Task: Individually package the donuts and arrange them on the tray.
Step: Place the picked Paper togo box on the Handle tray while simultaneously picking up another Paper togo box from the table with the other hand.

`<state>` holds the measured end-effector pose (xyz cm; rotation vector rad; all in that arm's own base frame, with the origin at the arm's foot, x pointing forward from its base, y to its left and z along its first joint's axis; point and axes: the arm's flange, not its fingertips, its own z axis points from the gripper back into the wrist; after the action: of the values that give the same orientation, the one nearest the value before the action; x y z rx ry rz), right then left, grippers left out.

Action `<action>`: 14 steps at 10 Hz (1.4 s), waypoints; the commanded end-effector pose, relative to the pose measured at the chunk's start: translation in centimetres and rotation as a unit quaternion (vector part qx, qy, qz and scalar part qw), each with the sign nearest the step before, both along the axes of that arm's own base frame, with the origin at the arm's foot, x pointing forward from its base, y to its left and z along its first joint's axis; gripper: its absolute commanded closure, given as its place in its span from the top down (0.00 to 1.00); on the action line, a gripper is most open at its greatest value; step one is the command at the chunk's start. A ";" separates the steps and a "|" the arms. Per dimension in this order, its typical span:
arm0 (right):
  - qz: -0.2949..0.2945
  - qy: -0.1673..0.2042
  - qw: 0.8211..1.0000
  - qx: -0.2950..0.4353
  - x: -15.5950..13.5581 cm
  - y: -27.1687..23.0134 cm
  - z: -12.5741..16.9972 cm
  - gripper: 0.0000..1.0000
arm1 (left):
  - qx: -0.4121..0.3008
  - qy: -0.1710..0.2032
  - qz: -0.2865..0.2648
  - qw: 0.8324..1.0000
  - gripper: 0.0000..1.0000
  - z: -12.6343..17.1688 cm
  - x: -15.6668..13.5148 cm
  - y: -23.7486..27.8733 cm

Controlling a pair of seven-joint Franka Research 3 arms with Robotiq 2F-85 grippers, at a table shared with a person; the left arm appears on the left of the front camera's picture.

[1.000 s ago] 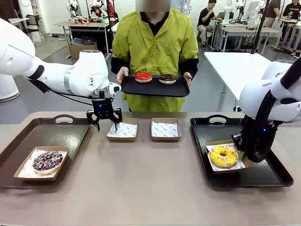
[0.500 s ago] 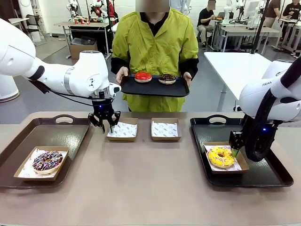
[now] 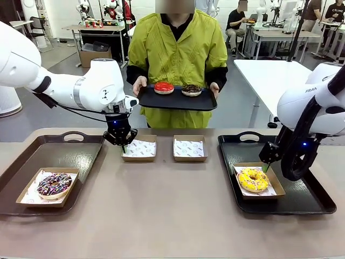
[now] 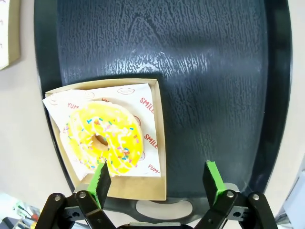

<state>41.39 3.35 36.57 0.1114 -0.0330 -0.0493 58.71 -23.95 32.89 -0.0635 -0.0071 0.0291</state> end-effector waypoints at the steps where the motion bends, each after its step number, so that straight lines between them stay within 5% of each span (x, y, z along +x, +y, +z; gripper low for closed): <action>1: 0.008 -0.005 1.000 0.022 -1.0 -0.3 0.2 1.00 | -0.007 0.006 -0.005 1.000 0.00 0.3 0.4 0.3; 4: 0.014 0.007 0.999 0.034 -1.9 -0.1 1.4 1.00 | 0.003 0.012 -0.016 1.000 0.00 2.0 -0.4 0.1; 7: 0.041 -0.010 0.974 0.223 -5.2 -3.1 6.9 1.00 | -0.024 0.001 -0.060 0.998 0.00 10.7 -3.3 -0.1; 11: 0.022 -0.125 0.880 0.458 -9.4 -13.0 11.4 1.00 | -0.021 -0.031 -0.077 0.996 0.00 20.6 -4.8 -1.0; 14: -0.006 -0.146 0.833 0.533 -10.4 -18.4 9.8 1.00 | -0.020 -0.027 -0.079 0.996 0.00 22.6 -4.7 -1.4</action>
<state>29.45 -14.23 47.75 1.2010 -0.3290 -0.0684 53.43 -25.20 56.01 -0.1055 -0.0790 -0.1221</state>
